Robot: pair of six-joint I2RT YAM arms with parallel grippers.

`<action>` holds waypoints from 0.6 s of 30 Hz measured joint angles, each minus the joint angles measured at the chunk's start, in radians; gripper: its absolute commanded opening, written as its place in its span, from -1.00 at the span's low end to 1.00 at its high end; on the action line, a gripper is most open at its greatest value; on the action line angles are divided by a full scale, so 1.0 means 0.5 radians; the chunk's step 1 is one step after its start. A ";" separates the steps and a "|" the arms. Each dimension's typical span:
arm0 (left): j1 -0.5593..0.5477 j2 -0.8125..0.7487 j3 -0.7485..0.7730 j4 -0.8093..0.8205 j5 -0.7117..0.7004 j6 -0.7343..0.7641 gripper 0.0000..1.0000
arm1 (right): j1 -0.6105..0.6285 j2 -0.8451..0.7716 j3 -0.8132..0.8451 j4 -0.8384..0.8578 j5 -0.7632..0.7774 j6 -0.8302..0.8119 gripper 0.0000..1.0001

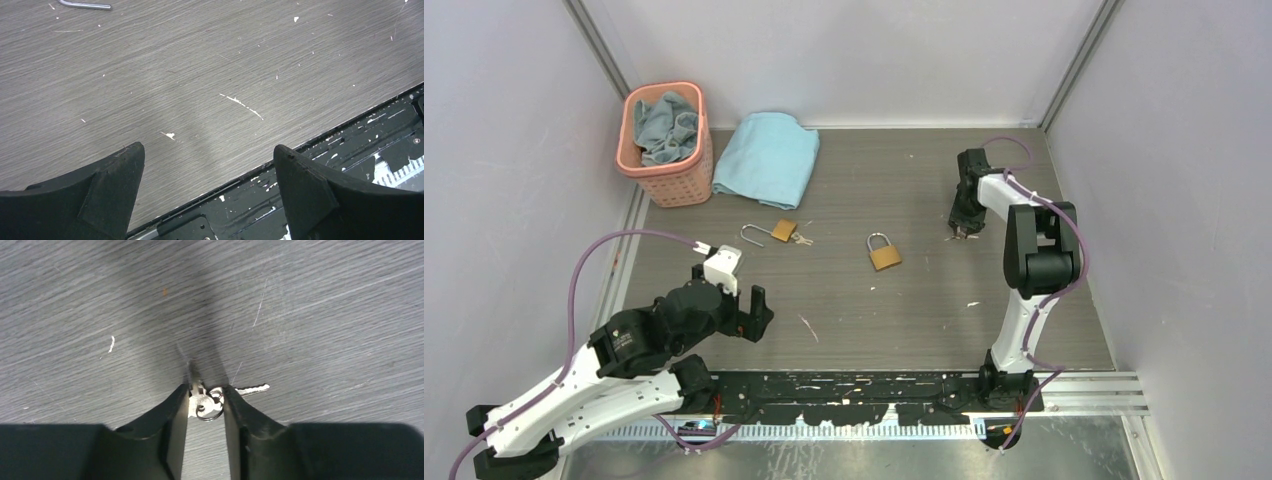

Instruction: Unlock with the key

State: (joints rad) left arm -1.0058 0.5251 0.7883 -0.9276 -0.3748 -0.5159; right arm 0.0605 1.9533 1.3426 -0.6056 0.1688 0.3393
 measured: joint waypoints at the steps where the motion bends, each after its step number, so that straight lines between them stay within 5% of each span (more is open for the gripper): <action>1: 0.000 -0.001 0.000 0.001 0.003 0.001 0.99 | 0.002 0.000 -0.004 0.000 -0.005 0.003 -0.38; 9: 0.000 -0.031 -0.001 0.005 0.017 0.001 0.99 | 0.082 -0.047 -0.076 0.029 0.021 0.038 -0.64; 18: 0.000 -0.031 -0.002 0.005 0.018 0.002 0.99 | 0.486 -0.170 -0.263 0.078 0.104 0.115 -0.97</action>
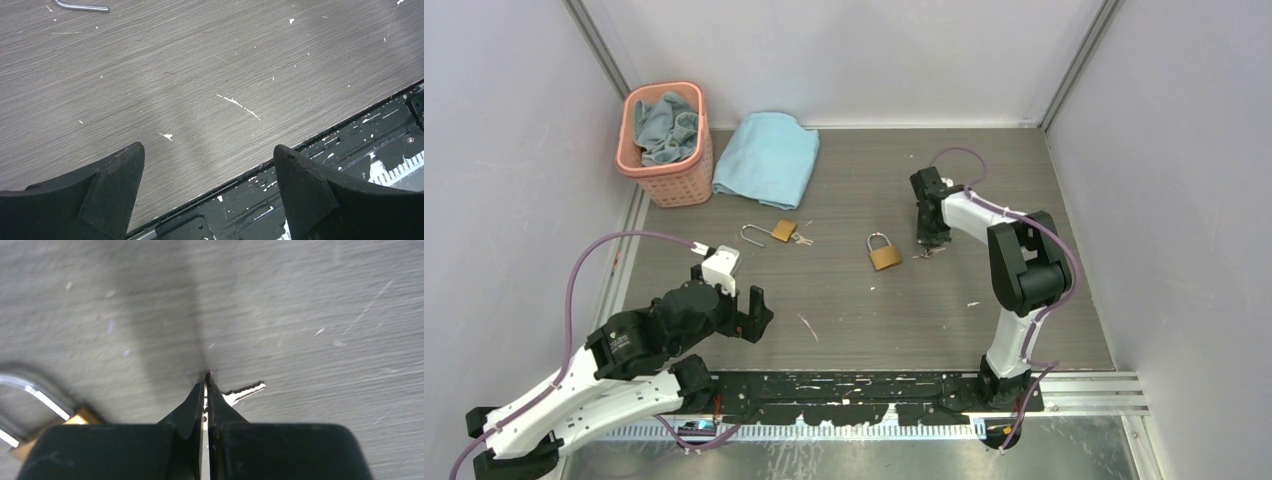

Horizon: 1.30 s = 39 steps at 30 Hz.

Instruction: Unlock with the key

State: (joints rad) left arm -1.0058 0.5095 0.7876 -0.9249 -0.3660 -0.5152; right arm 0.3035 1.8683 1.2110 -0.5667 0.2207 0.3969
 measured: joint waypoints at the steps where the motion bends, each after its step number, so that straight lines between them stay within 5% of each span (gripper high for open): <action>1: 0.000 0.000 0.000 0.000 0.001 0.000 0.99 | 0.043 -0.020 -0.025 0.006 0.002 0.004 -0.97; 26: 0.000 0.020 -0.002 0.128 0.095 -0.026 0.99 | 0.315 -0.874 -0.654 0.137 -0.446 0.111 -0.97; 39: 0.000 0.343 -0.002 0.625 0.330 -0.164 0.99 | 0.363 -1.557 -0.856 0.370 -0.853 0.169 -0.97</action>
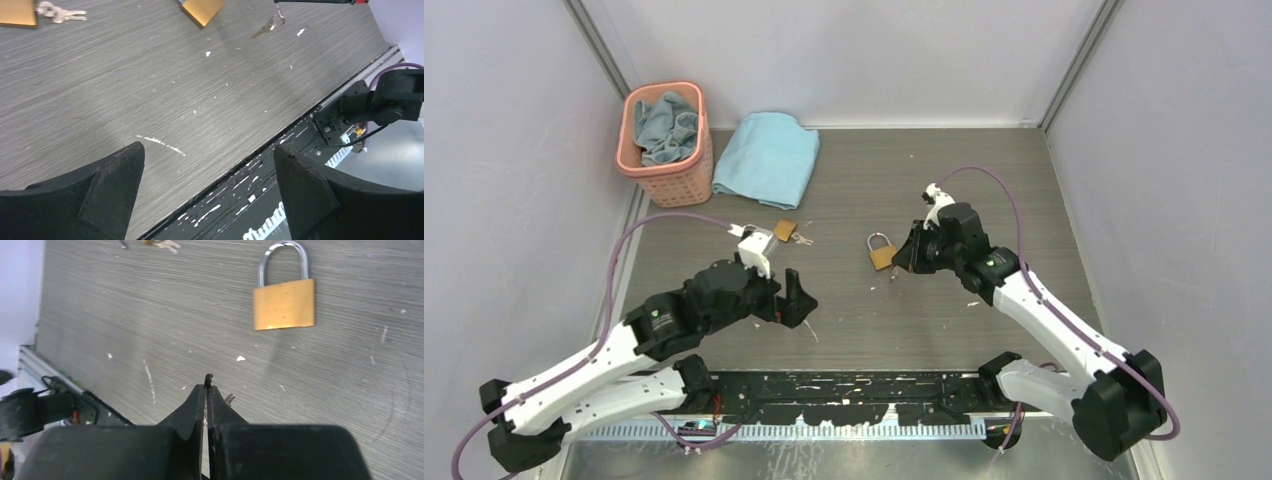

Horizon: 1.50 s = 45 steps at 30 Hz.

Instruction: Unlock with the key

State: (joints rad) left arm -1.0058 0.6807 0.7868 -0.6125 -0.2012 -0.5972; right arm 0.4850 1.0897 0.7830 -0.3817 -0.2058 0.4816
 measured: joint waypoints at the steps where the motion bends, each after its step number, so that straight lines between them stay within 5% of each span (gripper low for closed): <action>1: 0.000 0.054 0.000 0.054 0.033 -0.013 0.97 | 0.008 -0.047 -0.012 0.030 -0.032 0.005 -0.97; 8: 0.000 0.403 0.000 0.365 0.218 -0.147 0.71 | 0.066 -0.244 -0.047 0.132 -0.103 0.111 -0.97; 16: 0.000 0.706 0.005 0.750 0.333 -0.249 -0.05 | 0.249 -0.241 0.011 0.112 0.097 0.298 -0.98; 19: 0.000 0.786 0.021 0.870 0.336 -0.259 -0.19 | 0.316 -0.236 0.057 0.095 0.165 0.335 -0.97; 37: 0.000 1.032 0.105 1.327 0.337 -0.268 -0.42 | 0.577 -0.201 0.216 -0.014 0.455 0.374 -0.97; 45: 0.000 1.073 0.116 1.383 0.340 -0.274 -0.88 | 0.618 -0.202 0.226 -0.017 0.502 0.400 -0.97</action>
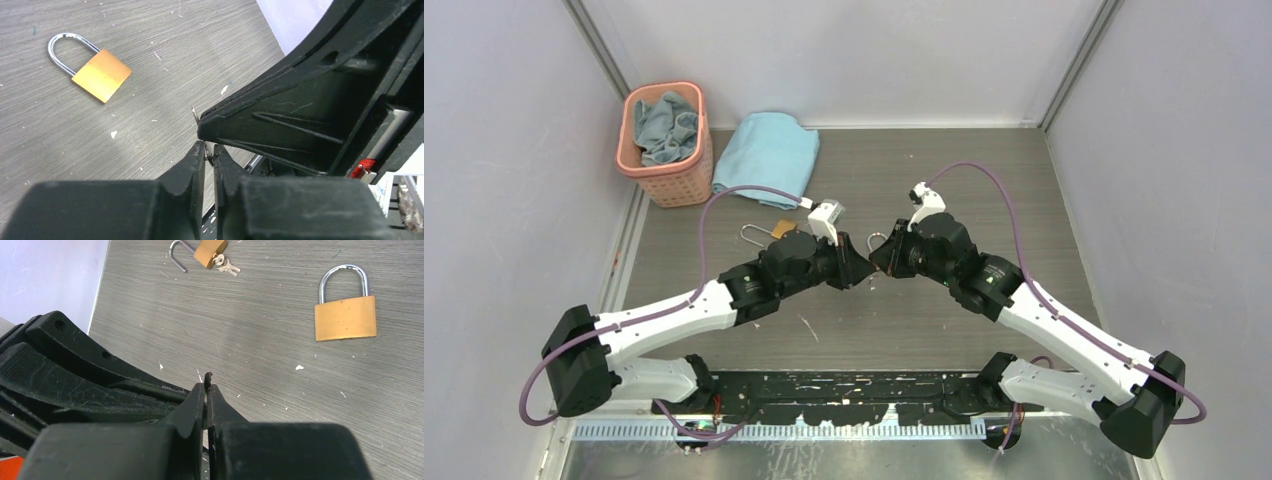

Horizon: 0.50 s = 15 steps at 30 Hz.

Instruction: Unlock with the key

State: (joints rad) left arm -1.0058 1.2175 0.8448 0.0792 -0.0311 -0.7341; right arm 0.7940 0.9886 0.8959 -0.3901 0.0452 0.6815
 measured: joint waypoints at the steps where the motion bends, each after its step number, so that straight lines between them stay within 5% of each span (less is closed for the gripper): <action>1: 0.001 0.005 0.000 -0.001 -0.004 0.002 -0.97 | 0.005 0.000 0.000 -0.002 0.009 0.004 -0.97; 9: 0.012 0.031 0.000 0.002 -0.024 0.002 -1.00 | 0.017 -0.009 0.007 -0.015 0.060 0.016 -0.97; 10: 0.012 0.031 0.000 0.006 -0.023 0.002 -1.00 | 0.019 -0.014 0.007 -0.017 0.065 0.018 -0.87; 13: 0.012 0.031 0.000 0.017 -0.014 0.005 -1.00 | 0.021 -0.020 0.019 -0.039 0.085 0.028 0.20; 15: 0.011 0.030 0.000 0.018 0.032 0.026 -1.00 | 0.024 -0.021 0.047 -0.083 0.121 0.018 0.32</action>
State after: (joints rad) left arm -1.0000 1.2324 0.8448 0.0883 -0.0151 -0.7212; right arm 0.8062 0.9783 0.9192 -0.4316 0.1055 0.6907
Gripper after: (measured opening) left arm 0.010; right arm 0.528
